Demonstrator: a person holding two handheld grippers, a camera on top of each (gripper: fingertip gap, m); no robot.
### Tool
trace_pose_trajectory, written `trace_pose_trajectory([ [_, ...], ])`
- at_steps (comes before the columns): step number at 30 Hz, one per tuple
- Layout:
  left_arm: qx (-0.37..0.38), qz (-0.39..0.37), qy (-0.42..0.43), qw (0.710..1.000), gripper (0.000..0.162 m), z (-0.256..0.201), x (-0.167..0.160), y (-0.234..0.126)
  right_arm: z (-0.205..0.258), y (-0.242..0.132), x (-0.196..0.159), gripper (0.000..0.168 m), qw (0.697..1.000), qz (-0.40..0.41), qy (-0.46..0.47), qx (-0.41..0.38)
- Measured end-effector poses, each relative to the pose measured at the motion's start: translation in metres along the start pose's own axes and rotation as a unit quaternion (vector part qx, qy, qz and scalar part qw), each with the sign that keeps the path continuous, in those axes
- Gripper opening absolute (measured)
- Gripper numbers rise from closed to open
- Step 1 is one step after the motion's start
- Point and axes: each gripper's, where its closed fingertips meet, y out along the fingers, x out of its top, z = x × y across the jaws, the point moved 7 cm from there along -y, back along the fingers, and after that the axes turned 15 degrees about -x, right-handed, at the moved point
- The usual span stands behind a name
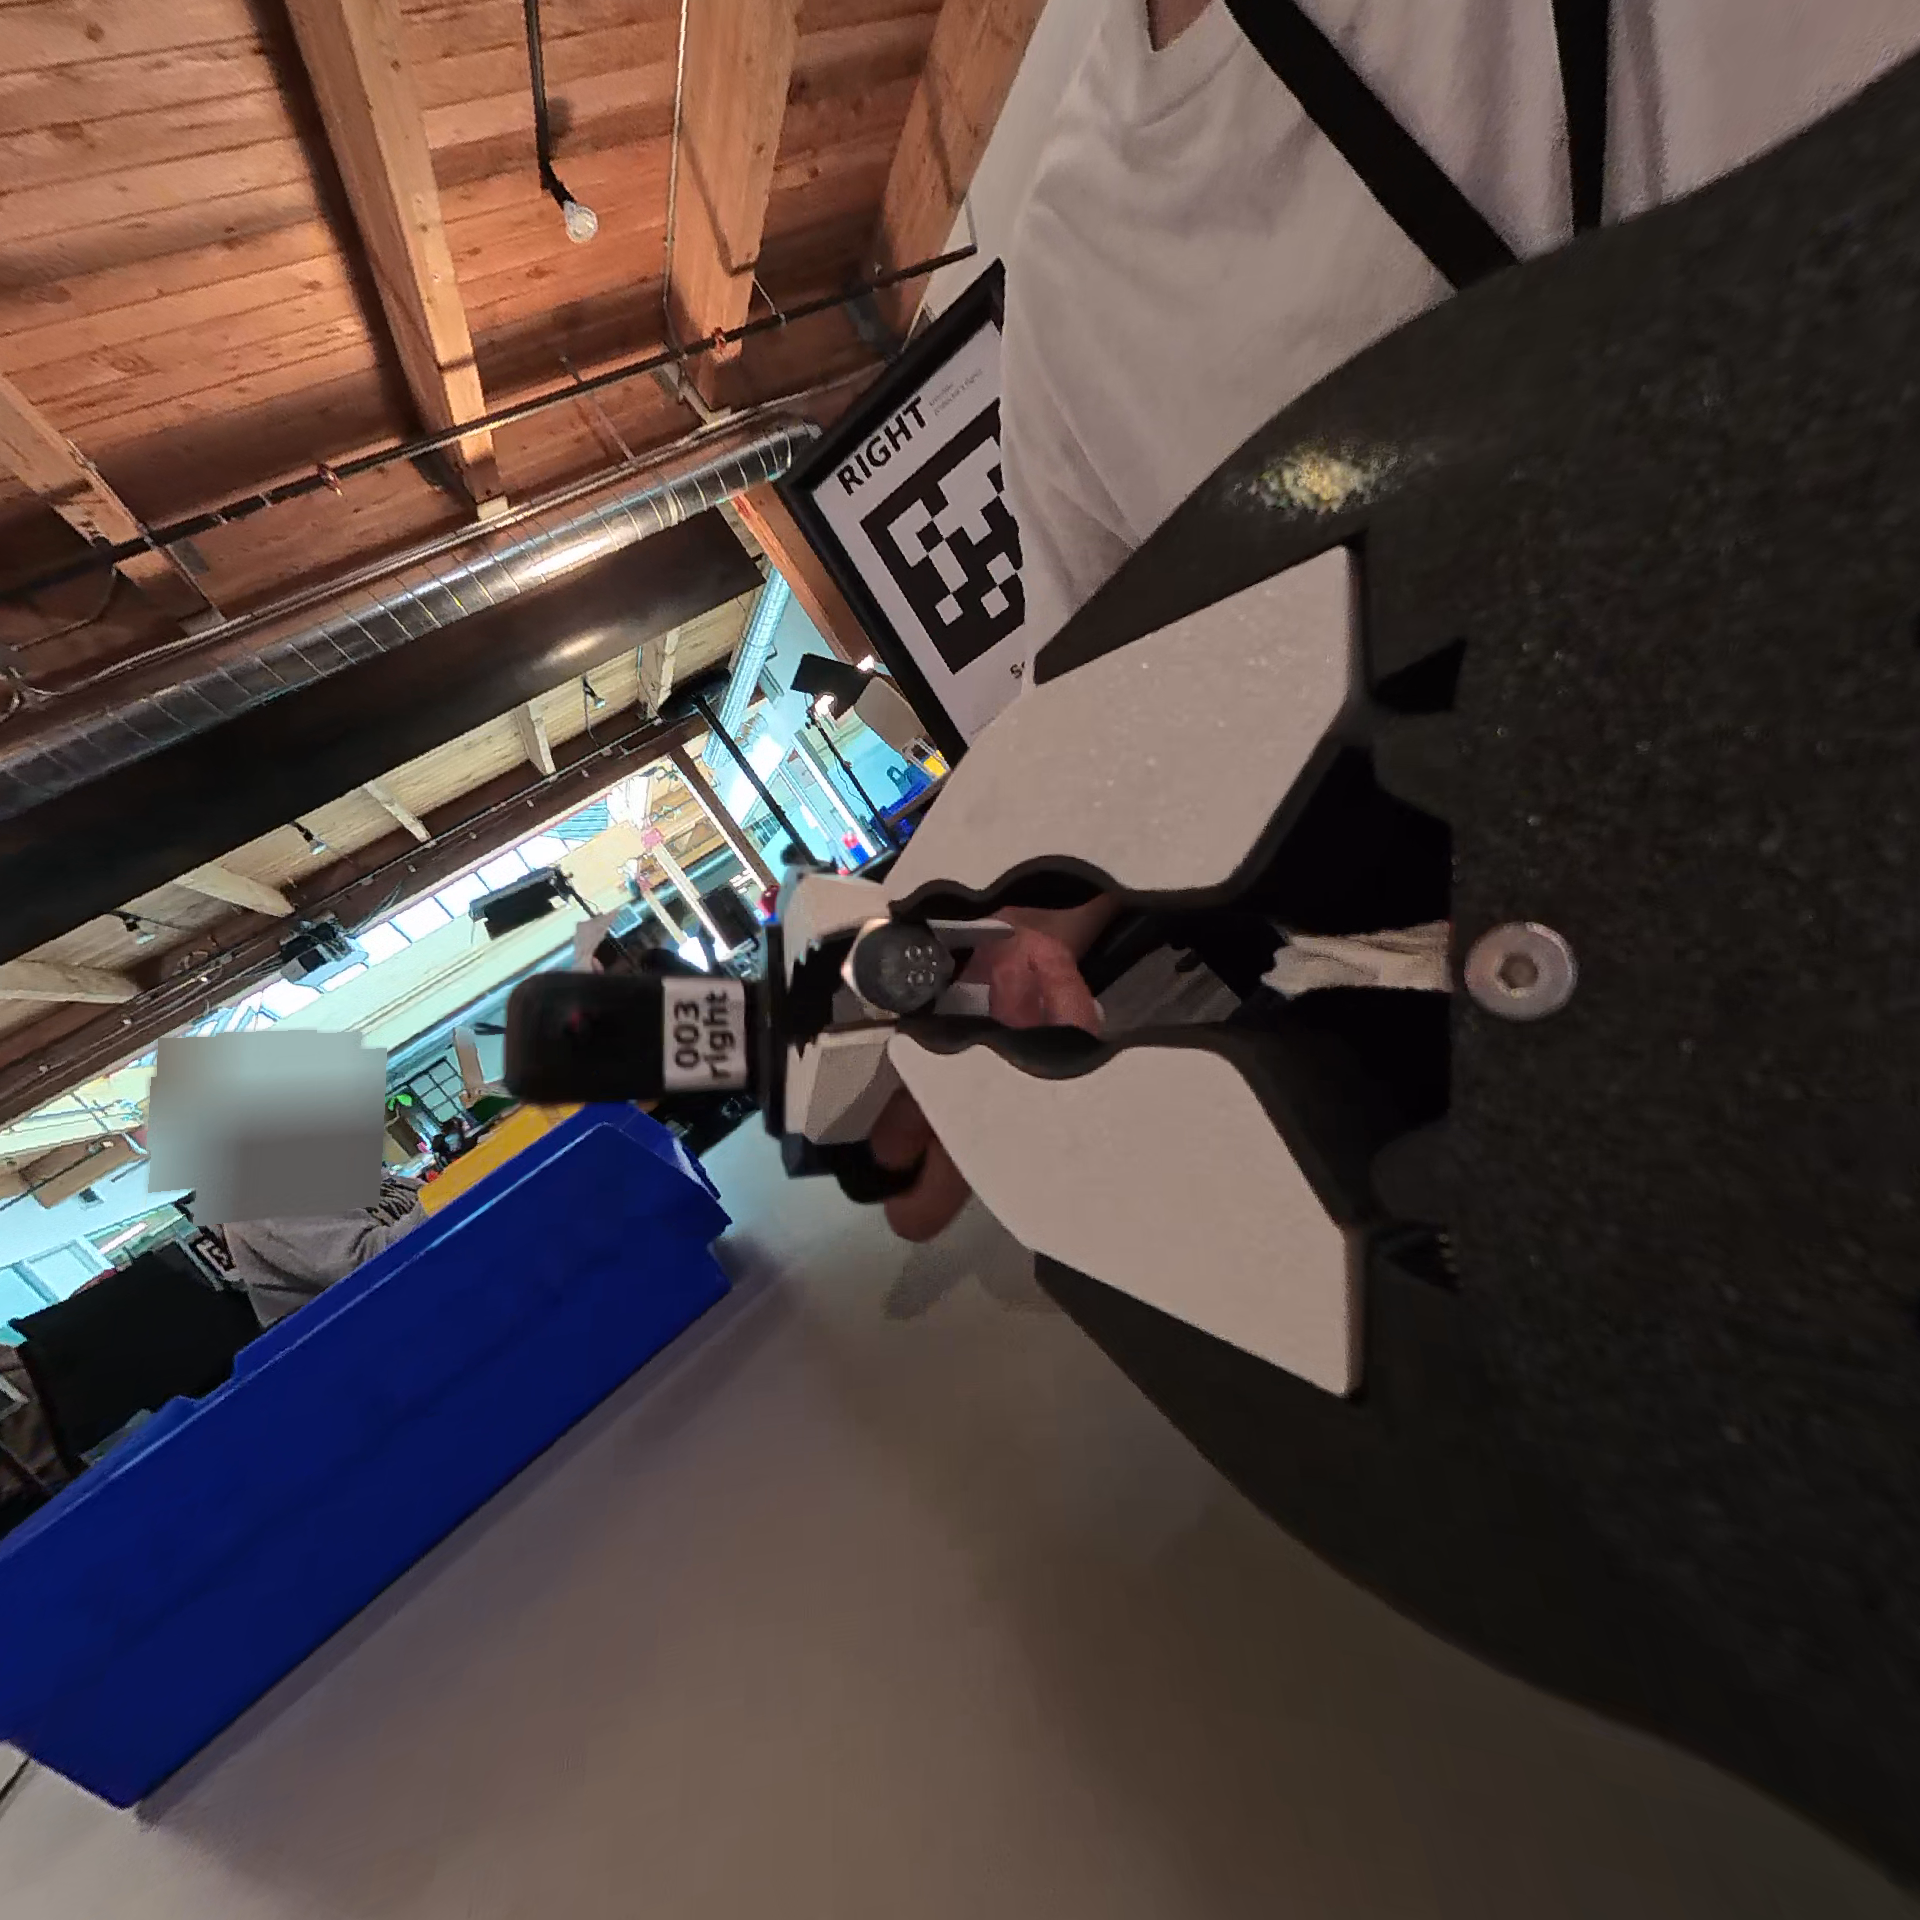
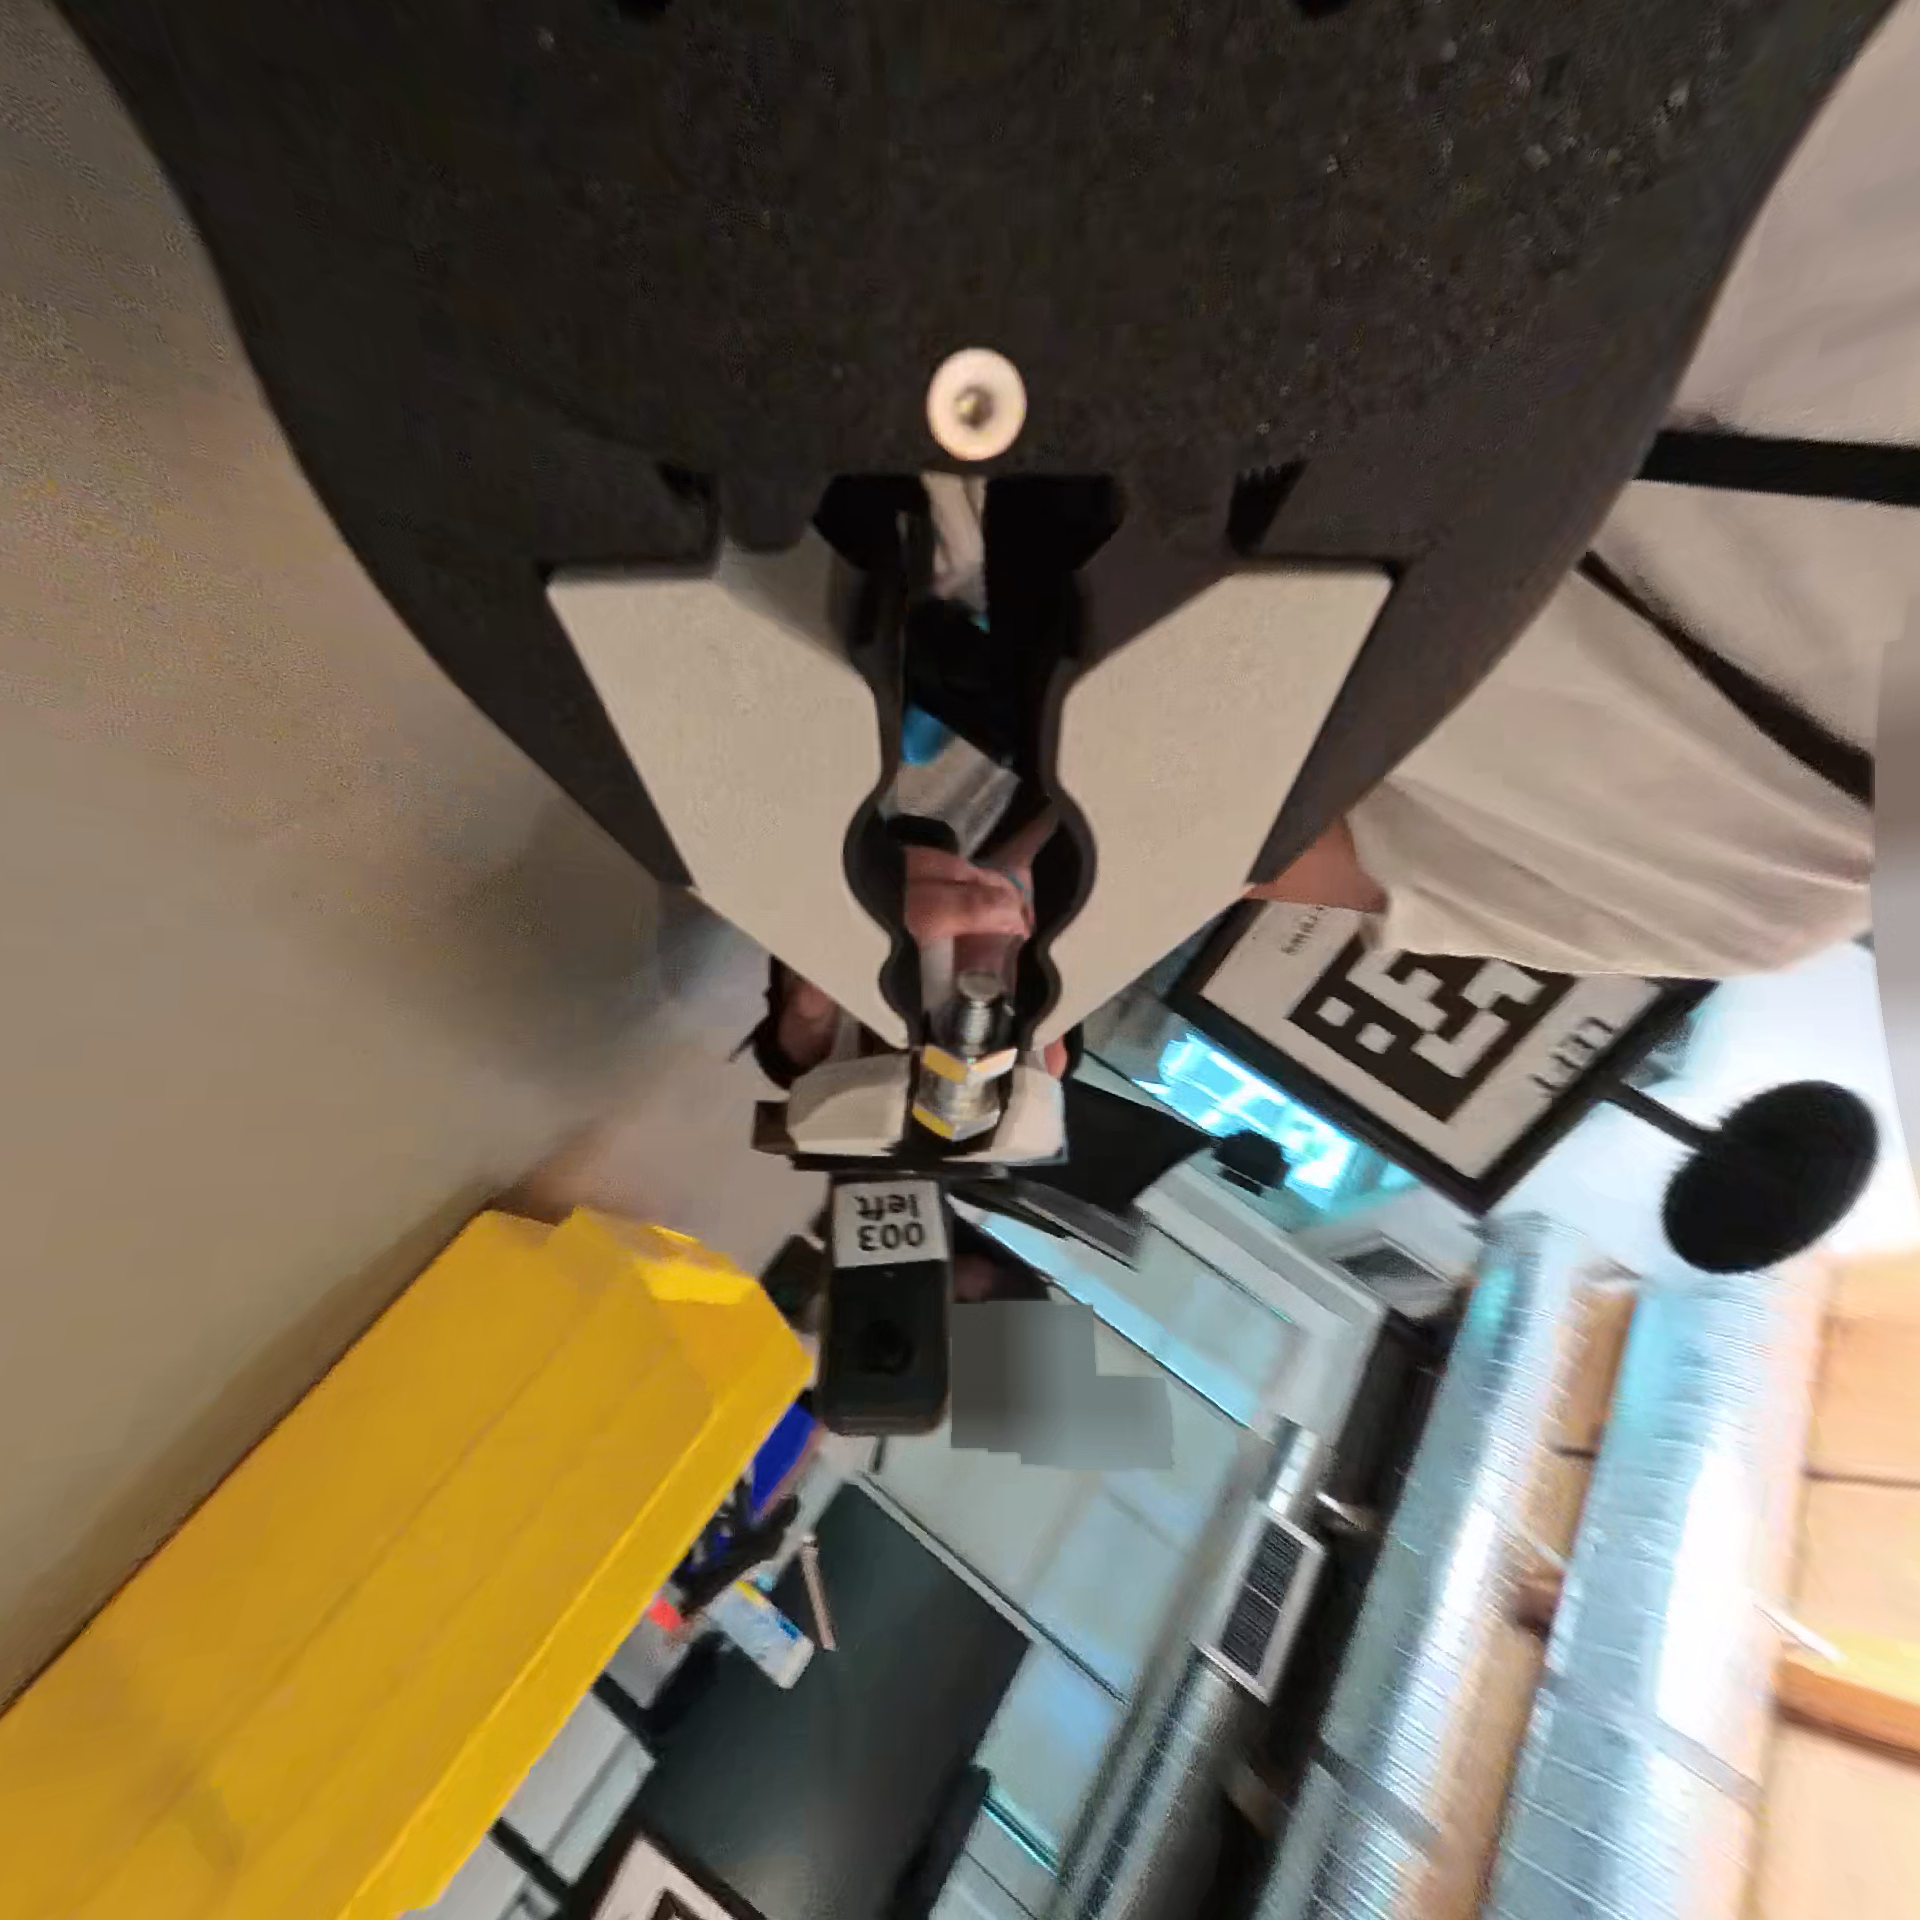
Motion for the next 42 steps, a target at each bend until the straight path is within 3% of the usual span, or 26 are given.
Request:
trace_pose_trajectory([
  [2, -0.023, -0.038, -0.025, 0.999, 0.017, -0.001, 0.002, -0.002, 0.005, 0.0, -0.001, 0.039, 0.999, -0.006, -0.038, -0.004],
  [4, -0.029, -0.064, -0.042, 0.997, 0.016, 0.001, 0.005, -0.007, 0.011, 0.003, -0.005, 0.051, 0.987, 0.001, -0.149, -0.061],
  [6, -0.01, -0.067, -0.035, 0.997, 0.016, 0.003, 0.007, -0.012, 0.011, 0.003, -0.009, 0.053, 0.943, 0.001, -0.295, -0.158],
  [7, -0.001, -0.065, -0.03, 0.997, 0.016, 0.004, 0.008, -0.014, 0.009, 0.003, -0.011, 0.053, 0.901, 0.002, -0.377, -0.214],
  [9, 0.006, -0.061, -0.03, 0.998, 0.016, 0.005, 0.009, -0.015, 0.005, 0.001, -0.016, 0.053, 0.789, -0.011, -0.53, -0.311],
  [10, 0.008, -0.062, -0.032, 0.998, 0.017, 0.005, 0.008, -0.015, 0.005, 0.0, -0.018, 0.052, 0.716, -0.022, -0.603, -0.35],
  [14, 0.005, -0.057, -0.047, 0.997, 0.017, 0.007, 0.005, -0.013, 0.012, 0.004, -0.033, 0.044, 0.37, -0.055, -0.829, -0.416],
  [15, 0.004, -0.055, -0.048, 0.997, 0.017, 0.007, 0.004, -0.012, 0.019, 0.005, -0.036, 0.032, 0.304, -0.088, -0.857, -0.407],
  [16, 0.003, -0.054, -0.049, 0.997, 0.017, 0.007, 0.004, -0.012, 0.023, 0.007, -0.04, 0.028, 0.271, -0.102, -0.873, -0.392],
  [24, -0.012, -0.036, -0.071, 0.997, 0.017, 0.007, -0.003, -0.006, 0.022, 0.016, -0.047, 0.035, 0.203, -0.083, -0.903, -0.37],
  [26, -0.011, -0.034, -0.074, 0.997, 0.016, 0.008, -0.005, -0.004, 0.024, 0.015, -0.044, 0.019, 0.184, -0.104, -0.899, -0.383],
  [28, -0.013, -0.032, -0.075, 0.997, 0.017, 0.008, -0.005, -0.004, 0.025, 0.015, -0.042, 0.017, 0.204, -0.105, -0.893, -0.388],
  [30, -0.015, -0.028, -0.074, 0.997, 0.017, 0.008, -0.005, -0.004, 0.028, 0.014, -0.041, 0.016, 0.275, -0.11, -0.873, -0.388],
  [32, -0.01, -0.023, -0.066, 0.998, 0.016, 0.007, -0.004, -0.005, 0.031, 0.013, -0.036, 0.017, 0.398, -0.107, -0.828, -0.38],
  [34, -0.005, -0.018, -0.056, 0.998, 0.016, 0.007, -0.003, -0.006, 0.033, 0.01, -0.029, 0.017, 0.56, -0.099, -0.741, -0.356],
  [36, -0.003, -0.014, -0.047, 0.999, 0.017, 0.006, -0.002, -0.006, 0.032, 0.008, -0.019, 0.016, 0.725, -0.08, -0.608, -0.313],
  [38, -0.008, -0.014, -0.039, 0.999, 0.016, 0.004, -0.001, -0.006, 0.028, 0.005, -0.008, 0.016, 0.869, -0.06, -0.428, -0.242],
  [40, -0.021, -0.016, -0.034, 0.999, 0.017, 0.0, 0.0, -0.004, 0.02, 0.002, 0.0, 0.016, 0.965, -0.041, -0.222, -0.135],
  [42, -0.015, -0.013, -0.02, 1.0, 0.017, -0.002, -0.001, -0.001, 0.01, 0.001, 0.004, 0.016, 0.996, -0.028, -0.069, -0.044],
])
